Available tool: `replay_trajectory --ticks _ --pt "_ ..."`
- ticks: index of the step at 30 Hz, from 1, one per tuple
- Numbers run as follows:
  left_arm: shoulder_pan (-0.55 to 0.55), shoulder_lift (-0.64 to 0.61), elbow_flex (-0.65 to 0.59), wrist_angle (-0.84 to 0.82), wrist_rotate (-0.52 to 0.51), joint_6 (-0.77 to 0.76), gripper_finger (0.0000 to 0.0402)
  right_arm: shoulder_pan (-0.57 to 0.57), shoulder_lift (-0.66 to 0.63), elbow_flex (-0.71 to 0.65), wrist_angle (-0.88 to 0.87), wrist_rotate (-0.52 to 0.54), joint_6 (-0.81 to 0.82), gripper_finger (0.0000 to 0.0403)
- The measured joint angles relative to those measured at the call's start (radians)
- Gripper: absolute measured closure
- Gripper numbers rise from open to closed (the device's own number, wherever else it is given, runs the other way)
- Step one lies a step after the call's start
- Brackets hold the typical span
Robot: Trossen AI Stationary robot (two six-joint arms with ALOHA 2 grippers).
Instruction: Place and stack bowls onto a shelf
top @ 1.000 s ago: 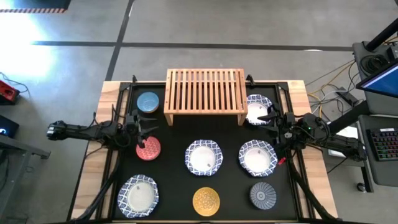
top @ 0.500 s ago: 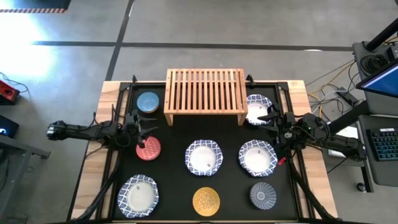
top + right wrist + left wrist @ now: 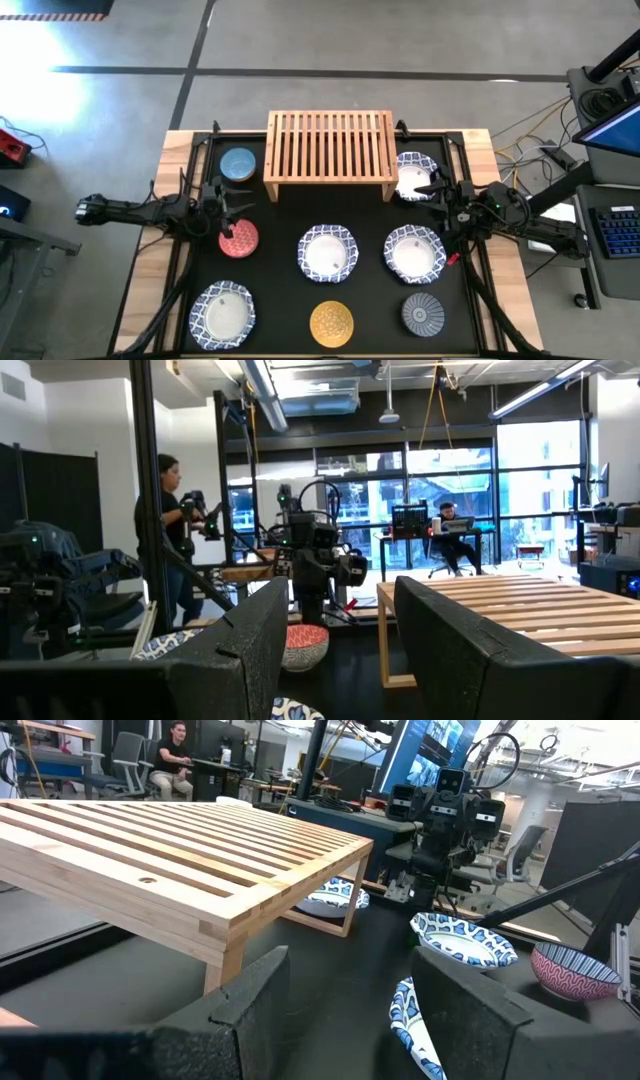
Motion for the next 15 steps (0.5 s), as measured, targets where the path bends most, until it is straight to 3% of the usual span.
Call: replay_trajectory --ticks 7,12,15 --pt "0.000 0.000 0.000 0.000 0.000 0.000 0.0208 0.000 0.000 0.000 0.007 0.000 0.007 0.0229" --pt "0.000 0.000 0.000 0.000 0.000 0.000 0.0208 0.000 0.000 0.000 0.007 0.000 0.161 0.0229" --pt "0.000 0.000 0.000 0.000 0.000 0.000 0.0208 0.000 0.000 0.000 0.016 0.041 0.157 0.0229"
